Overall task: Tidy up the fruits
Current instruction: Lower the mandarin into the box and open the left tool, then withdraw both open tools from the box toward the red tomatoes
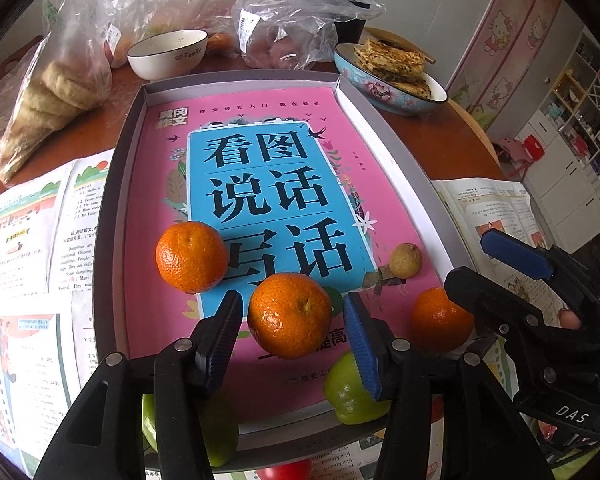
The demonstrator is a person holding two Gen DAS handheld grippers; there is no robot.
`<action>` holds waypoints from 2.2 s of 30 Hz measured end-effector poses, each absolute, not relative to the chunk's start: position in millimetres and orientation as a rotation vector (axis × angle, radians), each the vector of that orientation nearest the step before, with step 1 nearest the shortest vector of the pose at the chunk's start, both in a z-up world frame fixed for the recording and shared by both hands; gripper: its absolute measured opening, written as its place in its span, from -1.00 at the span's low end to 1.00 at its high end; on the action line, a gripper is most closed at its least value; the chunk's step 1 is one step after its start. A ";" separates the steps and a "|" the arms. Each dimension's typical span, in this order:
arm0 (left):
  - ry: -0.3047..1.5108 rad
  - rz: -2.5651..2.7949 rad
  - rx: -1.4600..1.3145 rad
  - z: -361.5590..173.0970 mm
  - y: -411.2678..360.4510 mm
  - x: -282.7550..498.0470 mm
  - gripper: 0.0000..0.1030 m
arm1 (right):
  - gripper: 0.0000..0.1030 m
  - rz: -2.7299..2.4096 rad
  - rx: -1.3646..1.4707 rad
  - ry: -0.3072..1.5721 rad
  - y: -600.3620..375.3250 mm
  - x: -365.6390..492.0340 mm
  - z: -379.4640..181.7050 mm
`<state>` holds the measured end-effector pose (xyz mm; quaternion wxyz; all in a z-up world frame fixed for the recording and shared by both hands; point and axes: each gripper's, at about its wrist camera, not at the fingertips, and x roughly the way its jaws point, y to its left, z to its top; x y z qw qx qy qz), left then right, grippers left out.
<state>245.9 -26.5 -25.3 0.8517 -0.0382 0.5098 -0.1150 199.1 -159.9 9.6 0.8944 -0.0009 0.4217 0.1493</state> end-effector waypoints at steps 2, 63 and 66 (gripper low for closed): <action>1.065 -0.240 -0.083 -23.6 -26.0 243.4 0.08 | 0.20 0.310 0.001 0.871 -160.2 197.9 10.3; 0.796 -0.178 -0.133 62.8 32.8 141.9 0.51 | 0.64 0.313 0.035 0.760 -165.3 155.6 43.1; 0.802 -0.183 -0.130 61.0 33.9 136.3 0.51 | 0.64 0.330 0.024 0.750 -161.5 146.9 46.4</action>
